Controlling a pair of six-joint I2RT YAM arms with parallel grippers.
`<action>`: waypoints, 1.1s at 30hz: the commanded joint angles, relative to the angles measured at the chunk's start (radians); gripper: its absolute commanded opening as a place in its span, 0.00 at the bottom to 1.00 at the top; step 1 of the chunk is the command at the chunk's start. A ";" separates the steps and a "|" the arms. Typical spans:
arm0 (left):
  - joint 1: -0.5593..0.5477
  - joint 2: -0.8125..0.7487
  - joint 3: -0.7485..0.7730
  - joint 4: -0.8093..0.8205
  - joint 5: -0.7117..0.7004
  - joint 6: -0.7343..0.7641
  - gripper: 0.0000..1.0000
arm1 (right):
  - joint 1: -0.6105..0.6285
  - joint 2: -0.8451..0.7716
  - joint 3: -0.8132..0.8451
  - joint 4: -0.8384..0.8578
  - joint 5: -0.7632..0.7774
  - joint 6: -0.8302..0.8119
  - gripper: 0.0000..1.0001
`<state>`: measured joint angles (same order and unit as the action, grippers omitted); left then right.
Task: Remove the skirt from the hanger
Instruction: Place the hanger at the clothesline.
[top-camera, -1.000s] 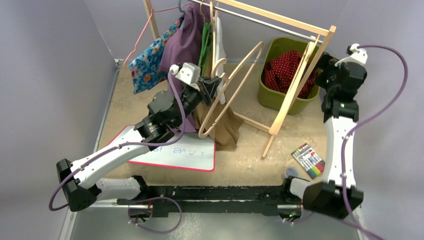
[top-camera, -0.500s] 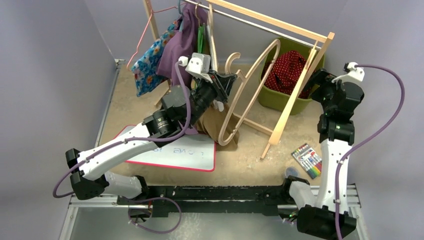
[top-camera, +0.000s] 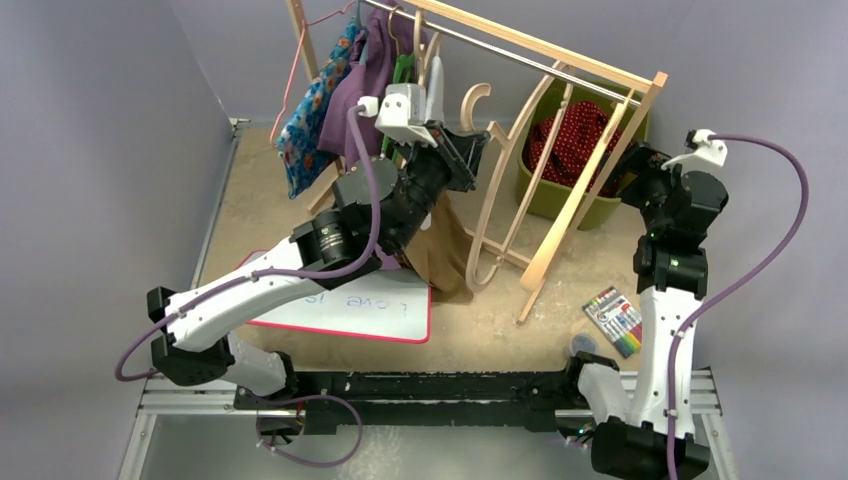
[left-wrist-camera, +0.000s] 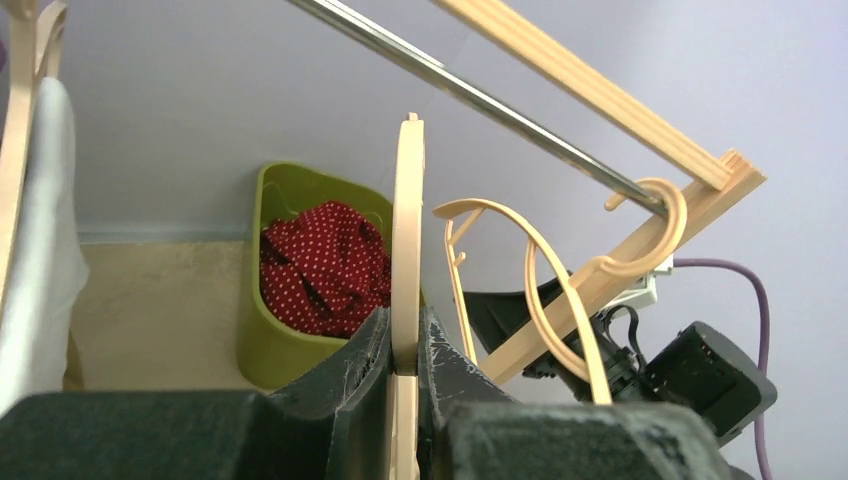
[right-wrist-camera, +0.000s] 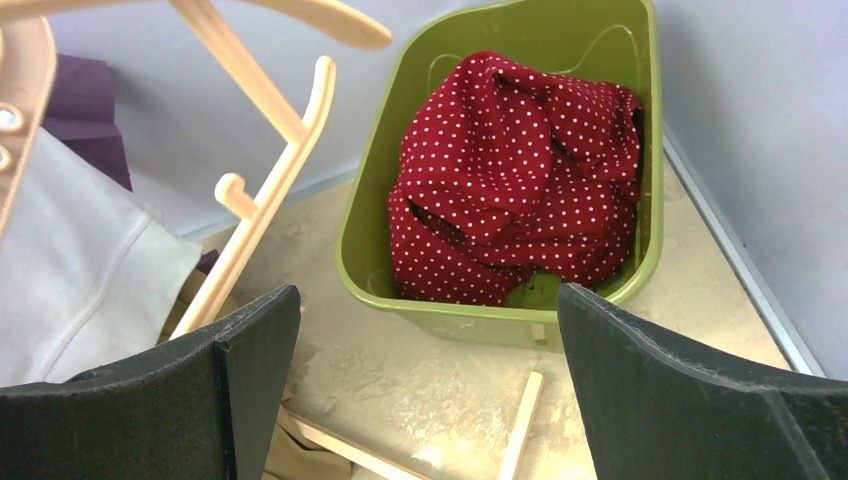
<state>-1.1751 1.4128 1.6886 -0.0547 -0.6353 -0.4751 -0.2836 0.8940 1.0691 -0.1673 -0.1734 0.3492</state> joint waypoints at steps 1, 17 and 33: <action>-0.006 0.058 0.128 -0.025 -0.063 0.037 0.00 | 0.000 -0.003 0.046 0.006 0.055 0.007 0.99; -0.005 0.276 0.434 -0.043 0.050 -0.022 0.00 | 0.000 -0.080 0.386 -0.071 0.087 0.033 0.99; 0.052 0.350 0.542 -0.048 0.231 -0.263 0.00 | 0.000 -0.184 0.542 -0.093 0.098 0.026 0.99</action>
<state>-1.1580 1.7554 2.1822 -0.1711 -0.4946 -0.6170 -0.2836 0.6933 1.5913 -0.2577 -0.0952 0.3744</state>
